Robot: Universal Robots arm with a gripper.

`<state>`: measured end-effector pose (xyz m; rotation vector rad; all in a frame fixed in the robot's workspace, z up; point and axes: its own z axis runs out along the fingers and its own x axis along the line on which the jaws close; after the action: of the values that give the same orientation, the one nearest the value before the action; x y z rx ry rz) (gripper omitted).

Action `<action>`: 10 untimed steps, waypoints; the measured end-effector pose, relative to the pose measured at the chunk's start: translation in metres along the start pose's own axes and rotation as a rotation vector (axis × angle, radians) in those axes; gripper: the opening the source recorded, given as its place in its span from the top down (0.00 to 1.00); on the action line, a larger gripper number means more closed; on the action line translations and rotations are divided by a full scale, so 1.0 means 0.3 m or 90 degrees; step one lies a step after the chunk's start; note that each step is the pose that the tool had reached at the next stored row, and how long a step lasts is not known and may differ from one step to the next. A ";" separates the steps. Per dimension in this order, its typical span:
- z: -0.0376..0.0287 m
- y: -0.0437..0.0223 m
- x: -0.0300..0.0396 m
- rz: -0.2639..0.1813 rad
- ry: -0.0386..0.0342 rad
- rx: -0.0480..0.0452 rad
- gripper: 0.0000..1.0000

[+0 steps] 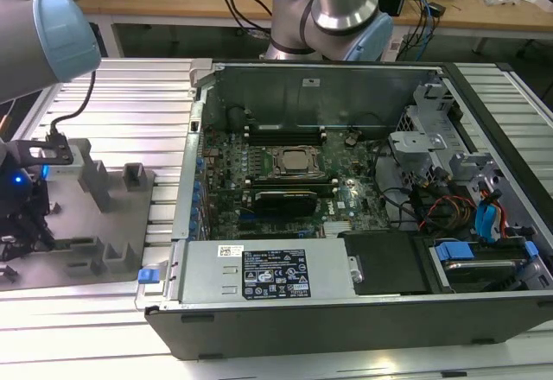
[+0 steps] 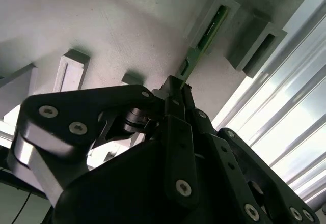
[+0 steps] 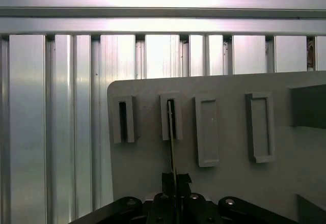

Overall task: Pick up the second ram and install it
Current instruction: 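Pick up the second ram and move it above second insertion slot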

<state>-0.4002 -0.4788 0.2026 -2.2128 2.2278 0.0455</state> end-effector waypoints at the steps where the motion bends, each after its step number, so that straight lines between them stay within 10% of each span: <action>1: -0.006 0.000 -0.001 0.000 0.0001 0.0000 0.86; 10: -0.048 0.001 -0.003 0.000 0.0003 0.0000 0.86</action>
<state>-0.4002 -0.4783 0.2170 -2.2131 2.2281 0.0450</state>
